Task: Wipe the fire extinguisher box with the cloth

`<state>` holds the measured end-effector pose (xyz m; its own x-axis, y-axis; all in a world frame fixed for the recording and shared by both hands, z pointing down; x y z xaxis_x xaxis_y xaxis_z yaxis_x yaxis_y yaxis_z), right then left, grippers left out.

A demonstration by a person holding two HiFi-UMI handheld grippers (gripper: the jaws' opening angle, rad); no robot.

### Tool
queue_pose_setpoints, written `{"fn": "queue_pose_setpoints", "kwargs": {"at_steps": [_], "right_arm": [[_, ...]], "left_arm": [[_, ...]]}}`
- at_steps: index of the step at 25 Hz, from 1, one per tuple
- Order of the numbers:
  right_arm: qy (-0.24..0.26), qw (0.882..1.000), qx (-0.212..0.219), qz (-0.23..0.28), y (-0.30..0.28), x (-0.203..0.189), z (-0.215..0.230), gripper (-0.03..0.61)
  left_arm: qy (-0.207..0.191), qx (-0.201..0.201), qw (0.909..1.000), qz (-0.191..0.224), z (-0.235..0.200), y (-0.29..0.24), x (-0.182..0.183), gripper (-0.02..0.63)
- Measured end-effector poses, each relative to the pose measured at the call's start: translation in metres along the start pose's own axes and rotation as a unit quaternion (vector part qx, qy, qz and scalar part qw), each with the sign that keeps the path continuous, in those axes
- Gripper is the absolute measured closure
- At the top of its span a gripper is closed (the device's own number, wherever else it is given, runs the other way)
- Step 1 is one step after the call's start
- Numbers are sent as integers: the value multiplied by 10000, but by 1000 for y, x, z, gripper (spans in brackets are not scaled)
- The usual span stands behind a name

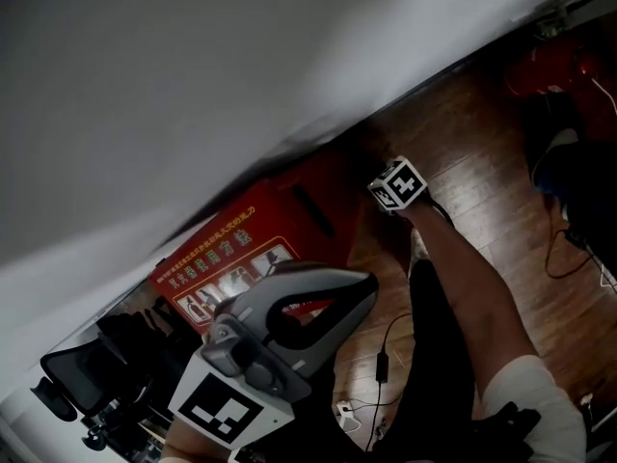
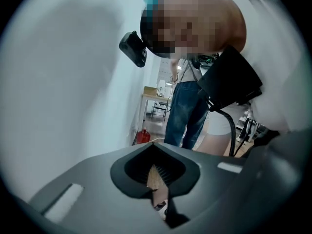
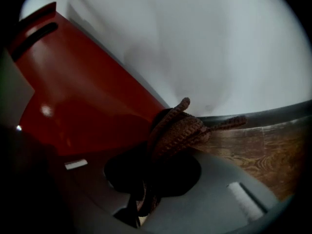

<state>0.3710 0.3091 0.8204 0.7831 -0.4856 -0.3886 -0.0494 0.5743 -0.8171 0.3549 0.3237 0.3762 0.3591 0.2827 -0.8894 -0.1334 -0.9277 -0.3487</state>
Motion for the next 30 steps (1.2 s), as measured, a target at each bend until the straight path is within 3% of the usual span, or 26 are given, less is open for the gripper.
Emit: {"fn": "queue_pose_setpoints", "kwargs": {"at_steps": [8, 14, 19, 23, 30], "right_arm": [[272, 9987, -314, 310, 140, -6, -24, 526], [510, 9960, -570, 457, 208, -17, -129, 526], [805, 9924, -734, 580, 236, -34, -217, 526], [1201, 9885, -706, 591, 243, -21, -259, 526], [1684, 9826, -726, 309, 215, -4, -250, 526]], "left_arm": [[2, 606, 9974, 381, 42, 44, 16, 614], [-267, 876, 9928, 766, 126, 135, -2, 614], [-316, 778, 9947, 596, 196, 189, -41, 614], [-167, 734, 9953, 601, 228, 213, -65, 614], [61, 945, 9920, 833, 217, 210, -94, 614]]}}
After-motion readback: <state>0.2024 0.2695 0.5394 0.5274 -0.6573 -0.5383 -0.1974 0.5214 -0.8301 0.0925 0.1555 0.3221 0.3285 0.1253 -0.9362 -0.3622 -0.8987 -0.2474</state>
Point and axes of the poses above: the fingertips, and each gripper's own axes: y backward along the fingers, z to its right, x out of its top, the point moved 4 cm from there along y, backward along the fingers, and after that the axes turned 15 degrees about -x, right-handed, at the moved point
